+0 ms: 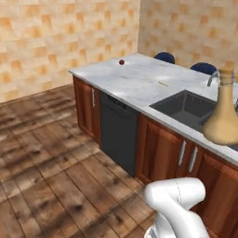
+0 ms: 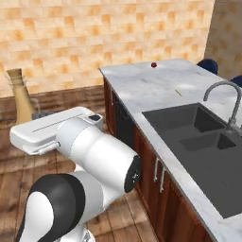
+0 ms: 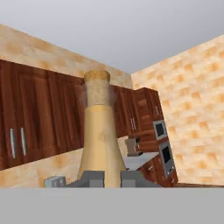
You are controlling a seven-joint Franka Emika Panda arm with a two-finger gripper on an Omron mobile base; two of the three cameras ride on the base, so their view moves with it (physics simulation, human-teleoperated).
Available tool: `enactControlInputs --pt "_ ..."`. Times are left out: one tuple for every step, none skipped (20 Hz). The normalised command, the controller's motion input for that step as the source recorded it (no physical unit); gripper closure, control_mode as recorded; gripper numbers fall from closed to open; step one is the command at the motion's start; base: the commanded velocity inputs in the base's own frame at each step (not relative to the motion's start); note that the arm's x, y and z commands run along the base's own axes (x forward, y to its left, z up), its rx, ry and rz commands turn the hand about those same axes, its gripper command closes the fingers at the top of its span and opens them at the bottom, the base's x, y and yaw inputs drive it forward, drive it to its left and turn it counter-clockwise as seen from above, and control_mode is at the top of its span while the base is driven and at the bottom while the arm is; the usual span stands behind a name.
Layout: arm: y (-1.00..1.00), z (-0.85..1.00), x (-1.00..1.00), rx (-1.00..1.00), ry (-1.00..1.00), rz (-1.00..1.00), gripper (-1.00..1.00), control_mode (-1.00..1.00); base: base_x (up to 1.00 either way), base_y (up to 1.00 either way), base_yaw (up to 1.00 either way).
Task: Move the oil and vinegar bottle and mustard from the cabinet to the dining counter.
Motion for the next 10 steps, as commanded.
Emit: enactControlInputs --pt "0.0 0.0 0.0 0.0 0.0 0.0 1.0 1.0 0.0 0.0 -0.71" --pt "0.0 0.0 0.0 0.0 0.0 0.0 1.0 1.0 0.0 0.0 -0.71" --pt "0.0 0.0 0.0 0.0 0.0 0.0 1.0 1.0 0.0 0.19 -0.67" --pt "0.0 0.0 0.0 0.0 0.0 0.0 1.0 1.0 0.0 0.44 -0.63" --pt "0.0 0.0 0.0 0.0 0.0 0.0 1.0 1.0 0.06 0.74 -0.54" --pt "0.0 0.0 0.0 0.0 0.0 0.0 1.0 1.0 0.21 0.96 -0.47" --pt "0.0 0.0 0.0 0.0 0.0 0.0 1.0 1.0 0.35 1.0 -0.41" --pt "0.0 0.0 0.0 0.0 0.0 0.0 1.0 1.0 0.42 1.0 -0.38" --pt "0.0 0.0 0.0 0.0 0.0 0.0 1.0 1.0 0.44 1.0 -0.36" --pt "0.0 0.0 0.0 0.0 0.0 0.0 1.0 1.0 0.47 1.0 -0.35"
